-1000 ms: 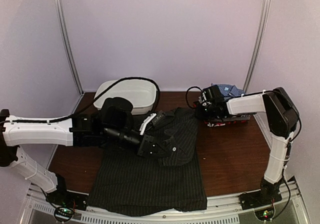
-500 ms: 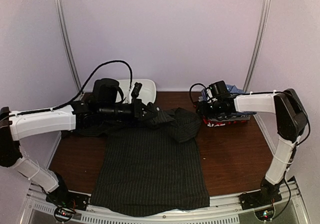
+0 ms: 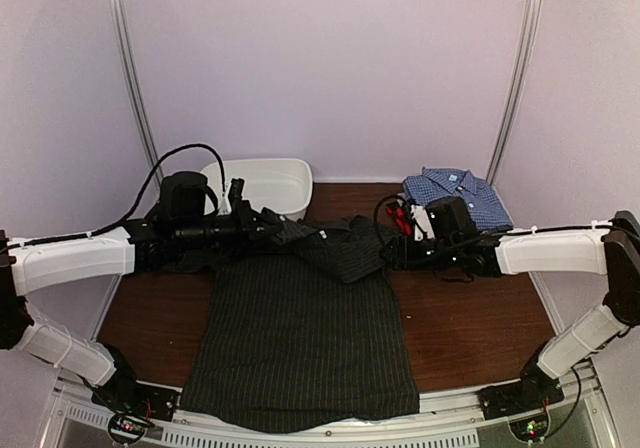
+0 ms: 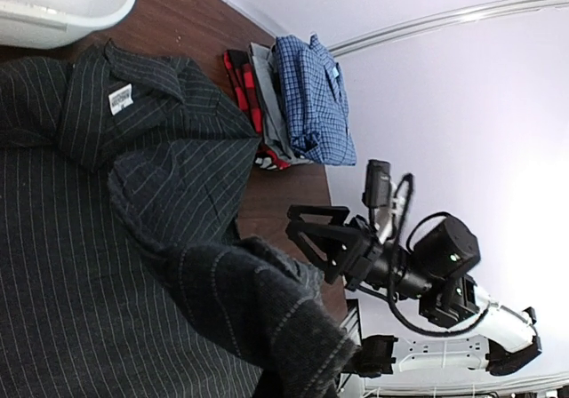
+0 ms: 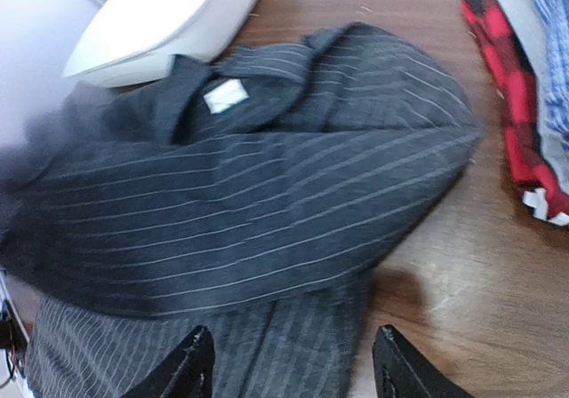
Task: Fold and stack the long sleeve shirts
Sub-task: Pass from the left arm to the right, then pass from the right arm to the left, then pick up the flattened shirt from the center of the board.
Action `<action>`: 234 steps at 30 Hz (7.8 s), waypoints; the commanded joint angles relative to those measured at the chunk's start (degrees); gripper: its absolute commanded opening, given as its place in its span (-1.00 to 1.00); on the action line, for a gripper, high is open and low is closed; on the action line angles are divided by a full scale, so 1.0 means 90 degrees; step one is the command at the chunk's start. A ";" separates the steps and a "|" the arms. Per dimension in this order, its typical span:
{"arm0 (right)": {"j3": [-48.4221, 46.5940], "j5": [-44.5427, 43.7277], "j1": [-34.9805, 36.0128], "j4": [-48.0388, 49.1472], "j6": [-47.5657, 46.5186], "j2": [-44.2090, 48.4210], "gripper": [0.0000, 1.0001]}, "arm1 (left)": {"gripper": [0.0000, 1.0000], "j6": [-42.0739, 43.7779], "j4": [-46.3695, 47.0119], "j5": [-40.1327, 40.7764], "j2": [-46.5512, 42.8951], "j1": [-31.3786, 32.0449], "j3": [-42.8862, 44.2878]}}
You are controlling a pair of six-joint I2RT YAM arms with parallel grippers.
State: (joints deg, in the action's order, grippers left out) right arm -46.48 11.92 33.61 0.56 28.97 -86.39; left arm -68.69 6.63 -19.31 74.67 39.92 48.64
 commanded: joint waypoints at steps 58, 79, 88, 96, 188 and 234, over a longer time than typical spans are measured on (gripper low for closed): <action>-0.1512 -0.0930 0.3124 0.0190 -0.3915 0.0719 -1.00 | 0.35 0.4761 -0.2812 -0.0139 -0.0822 0.0327 0.2120; -0.1448 0.1374 0.2344 -0.0215 -0.3609 0.0839 -1.00 | 0.56 0.7651 -0.4182 0.0173 0.0750 0.1492 0.3515; -0.1467 0.1504 0.2298 -0.0335 -0.3675 0.0741 -1.00 | 0.59 0.8172 -0.4273 0.0662 0.0972 0.1498 0.3791; -0.1477 0.1515 0.2254 -0.0385 -0.3706 0.0761 -1.00 | 0.61 0.8575 -0.4214 0.0557 0.1010 0.1499 0.3923; -0.4185 0.0674 -0.0218 0.0630 0.0314 -0.4116 0.27 | -1.00 0.1563 -0.4312 0.3381 -0.2220 -0.0149 0.1060; -0.4113 -0.0049 -0.1227 -0.1669 -0.0698 -0.3015 0.08 | -1.00 0.2098 -0.3202 0.2281 -0.0122 -0.0523 0.2269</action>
State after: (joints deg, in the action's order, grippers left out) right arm -89.89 12.34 21.85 -15.59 23.20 -124.09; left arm -50.83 -25.28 -3.16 72.18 37.32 66.17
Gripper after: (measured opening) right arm 0.504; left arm 0.022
